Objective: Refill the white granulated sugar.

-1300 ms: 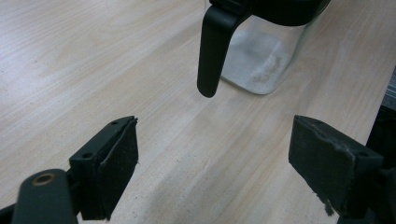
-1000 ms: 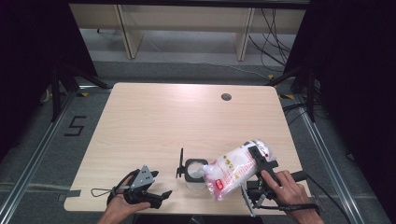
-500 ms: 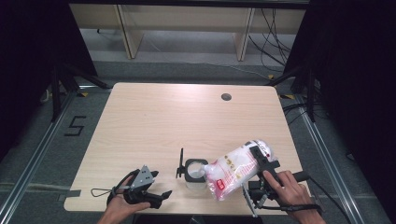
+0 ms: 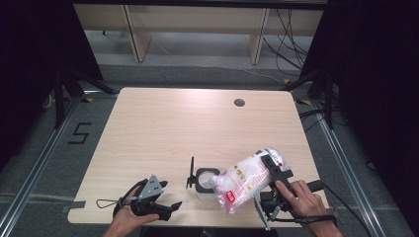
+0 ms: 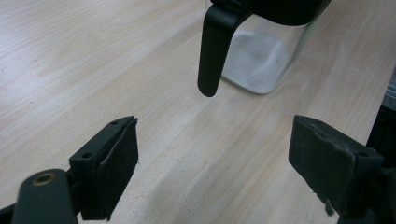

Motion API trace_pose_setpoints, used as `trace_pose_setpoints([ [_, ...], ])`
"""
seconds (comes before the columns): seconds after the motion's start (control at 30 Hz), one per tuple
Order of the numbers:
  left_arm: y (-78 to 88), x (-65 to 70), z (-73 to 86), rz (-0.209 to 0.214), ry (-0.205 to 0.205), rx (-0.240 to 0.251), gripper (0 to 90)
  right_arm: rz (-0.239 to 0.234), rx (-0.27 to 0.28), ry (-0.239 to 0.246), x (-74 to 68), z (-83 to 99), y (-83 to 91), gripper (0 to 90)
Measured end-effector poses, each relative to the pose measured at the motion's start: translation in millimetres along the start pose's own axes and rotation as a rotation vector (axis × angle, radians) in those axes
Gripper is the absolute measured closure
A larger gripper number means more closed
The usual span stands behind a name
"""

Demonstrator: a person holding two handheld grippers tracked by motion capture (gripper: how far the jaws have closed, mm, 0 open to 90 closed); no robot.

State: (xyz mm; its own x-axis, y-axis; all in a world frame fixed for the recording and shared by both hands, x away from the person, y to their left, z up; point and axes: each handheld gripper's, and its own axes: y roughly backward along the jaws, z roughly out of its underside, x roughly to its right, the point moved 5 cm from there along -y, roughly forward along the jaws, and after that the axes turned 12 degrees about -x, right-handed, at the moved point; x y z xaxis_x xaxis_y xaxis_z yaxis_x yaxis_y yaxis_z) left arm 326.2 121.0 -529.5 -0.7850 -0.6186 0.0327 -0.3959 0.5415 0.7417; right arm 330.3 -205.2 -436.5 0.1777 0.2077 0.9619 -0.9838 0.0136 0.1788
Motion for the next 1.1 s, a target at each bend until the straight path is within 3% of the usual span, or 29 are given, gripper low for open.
trace_pose_setpoints([
  [0.03, 0.1, -0.9, 0.1, -0.006, -0.014, -0.001, 15.4, 0.015, 0.013, -0.012, -0.3, 0.8, -1.5, 38.9],
  [0.07, 0.1, -0.7, 0.2, -0.006, -0.008, 0.000, 15.4, 0.012, 0.000, 0.030, 3.1, 2.5, -0.7, 38.9],
  [0.13, -0.1, -0.4, -0.2, -0.001, -0.002, -0.001, 15.4, 0.008, -0.007, -0.012, -0.4, 6.3, -1.2, 38.9],
  [0.17, 0.0, -0.7, -0.2, -0.002, -0.008, -0.002, 15.4, 0.025, 0.006, 0.009, 1.2, 6.5, -1.6, 38.9],
  [0.2, -0.1, -0.6, 0.0, -0.001, -0.009, 0.000, 15.4, 0.016, -0.008, -0.006, -0.4, 8.1, -0.1, 38.9],
  [0.23, 0.0, -0.4, 0.1, -0.002, -0.005, 0.000, 15.4, 0.017, -0.002, 0.017, 1.2, 8.0, 0.7, 38.9],
  [0.3, 0.1, 0.5, 0.4, 0.002, 0.022, -0.007, 15.4, 0.009, -0.001, 0.003, 0.1, 8.4, 2.5, 39.0],
  [0.33, -0.1, 0.3, 0.1, -0.001, 0.017, 0.000, 15.4, 0.002, -0.013, -0.020, -1.9, 8.3, 3.9, 38.9],
  [0.4, 0.1, -0.2, 0.6, -0.007, 0.005, 0.001, 15.4, 0.017, 0.013, 0.026, 1.6, 4.9, 4.2, 38.9],
  [0.43, 0.3, 0.1, 0.4, -0.001, 0.006, 0.000, 15.4, 0.025, 0.022, 0.015, 1.0, 3.9, 4.5, 38.9],
  [0.47, 0.8, -0.1, 0.3, -0.002, 0.009, -0.008, 15.4, 0.035, 0.032, 0.036, 3.3, 2.3, 4.7, 38.9],
  [0.5, 0.4, 0.4, 0.4, 0.000, 0.020, -0.007, 15.4, 0.017, 0.024, 0.016, 0.9, 2.2, 4.9, 38.9],
  [0.53, 0.1, 0.0, 0.2, 0.000, 0.007, 0.000, 15.4, -0.004, 0.004, -0.010, -2.1, 2.5, 6.0, 38.9],
  [0.6, 0.1, -0.7, 0.0, -0.001, -0.011, -0.002, 15.4, 0.027, 0.024, 0.064, 4.2, -1.1, 5.2, 38.9],
  [0.67, -0.2, -0.7, -0.3, -0.001, -0.006, -0.002, 15.4, 0.017, 0.022, 0.039, 2.0, -2.0, 3.6, 39.0],
  [0.7, -0.2, -0.6, -0.2, -0.001, -0.010, -0.001, 15.4, 0.047, 0.053, 0.050, 3.1, -4.0, 1.1, 38.9],
  [0.77, -0.3, -0.4, 0.1, 0.000, -0.010, 0.001, 15.4, 0.011, 0.017, 0.016, -0.4, -1.7, 2.3, 38.9],
  [0.83, -0.4, 0.1, 0.1, 0.000, 0.014, -0.003, 15.4, 0.034, 0.041, 0.038, 2.0, -2.1, 0.3, 38.9],
  [0.87, -0.5, -0.1, -0.1, 0.001, 0.007, -0.001, 15.4, 0.001, 0.008, 0.013, -1.3, 0.3, 1.7, 38.9],
  [0.9, -0.1, 0.1, 0.4, 0.003, 0.003, -0.005, 15.4, 0.007, 0.019, 0.002, -2.2, 0.8, 1.1, 38.9],
  [0.97, 0.0, -0.7, 0.1, -0.001, -0.006, -0.001, 15.4, 0.020, 0.029, 0.037, 1.2, 1.4, 1.5, 39.0],
  [1.0, 0.2, 0.3, 0.5, 0.000, 0.024, -0.007, 15.4, 0.018, 0.029, 0.045, 1.3, 1.6, 1.5, 38.9],
  [1.03, 0.0, 0.4, 0.5, 0.001, 0.026, -0.007, 15.4, 0.025, 0.031, 0.036, 0.9, 1.5, 1.6, 39.0],
  [1.07, 0.1, 0.2, 0.6, -0.001, 0.022, -0.007, 15.4, -0.009, -0.004, -0.007, -3.8, 3.5, 3.9, 38.9],
  [1.1, -0.2, 0.2, 0.7, -0.001, 0.018, 0.000, 15.4, 0.004, 0.015, 0.032, -0.4, 1.7, 3.5, 38.9],
])
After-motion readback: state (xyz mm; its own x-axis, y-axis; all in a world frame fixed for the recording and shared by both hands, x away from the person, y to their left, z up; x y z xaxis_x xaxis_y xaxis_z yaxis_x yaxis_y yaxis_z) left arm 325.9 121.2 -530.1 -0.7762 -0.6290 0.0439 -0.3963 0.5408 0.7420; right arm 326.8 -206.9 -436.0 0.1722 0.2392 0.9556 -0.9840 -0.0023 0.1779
